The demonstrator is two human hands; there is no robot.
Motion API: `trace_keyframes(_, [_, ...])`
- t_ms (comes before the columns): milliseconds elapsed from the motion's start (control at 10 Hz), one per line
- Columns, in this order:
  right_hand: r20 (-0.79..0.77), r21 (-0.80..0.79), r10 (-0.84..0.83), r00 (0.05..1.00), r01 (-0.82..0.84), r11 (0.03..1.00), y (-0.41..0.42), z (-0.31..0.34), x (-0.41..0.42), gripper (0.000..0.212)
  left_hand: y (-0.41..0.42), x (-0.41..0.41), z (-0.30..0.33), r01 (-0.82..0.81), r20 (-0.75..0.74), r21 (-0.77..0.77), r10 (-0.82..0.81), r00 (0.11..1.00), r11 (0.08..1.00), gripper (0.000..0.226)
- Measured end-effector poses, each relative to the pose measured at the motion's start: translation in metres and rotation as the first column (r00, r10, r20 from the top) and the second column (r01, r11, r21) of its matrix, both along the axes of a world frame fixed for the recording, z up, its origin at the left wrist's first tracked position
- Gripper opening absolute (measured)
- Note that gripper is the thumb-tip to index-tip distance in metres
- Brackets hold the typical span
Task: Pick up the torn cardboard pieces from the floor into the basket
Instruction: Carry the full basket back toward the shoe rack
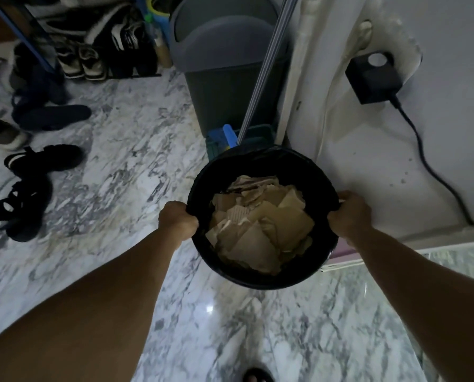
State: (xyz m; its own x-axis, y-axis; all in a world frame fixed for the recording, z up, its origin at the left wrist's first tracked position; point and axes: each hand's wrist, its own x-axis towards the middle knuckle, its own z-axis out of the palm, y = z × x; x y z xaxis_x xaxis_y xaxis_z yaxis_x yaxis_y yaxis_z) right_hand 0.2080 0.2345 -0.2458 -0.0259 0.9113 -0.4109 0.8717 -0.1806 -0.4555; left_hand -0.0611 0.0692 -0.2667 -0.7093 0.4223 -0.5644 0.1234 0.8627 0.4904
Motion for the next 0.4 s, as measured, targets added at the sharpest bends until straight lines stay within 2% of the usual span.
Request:
trace_keyframes(100, [-0.023, 0.048, -0.001, 1.000, 0.002, 0.999, 0.001, 0.000, 0.003, 0.042, -0.002, 0.007, 0.004, 0.008, -0.040, 0.029, -0.007, 0.999, 1.000, 0.007])
trace_keyframes(200, [-0.081, 0.023, 0.011, 0.997, -0.009, 1.000, 0.004, -0.005, 0.008, 0.045, -0.001, 0.012, 0.006, -0.041, -0.017, 0.066, 0.042, 0.999, 0.997, 0.017])
trace_keyframes(300, [-0.123, -0.062, 0.051, 0.991, -0.059, 0.996, 0.008, -0.005, 0.014, 0.046, 0.000, 0.017, 0.011, -0.001, 0.049, 0.018, 0.000, 0.999, 1.000, 0.037])
trace_keyframes(400, [-0.078, -0.130, 0.112, 0.991, -0.121, 0.984, 0.007, 0.007, 0.017, 0.048, 0.000, 0.031, 0.040, 0.053, 0.115, -0.015, -0.051, 0.992, 0.998, 0.069])
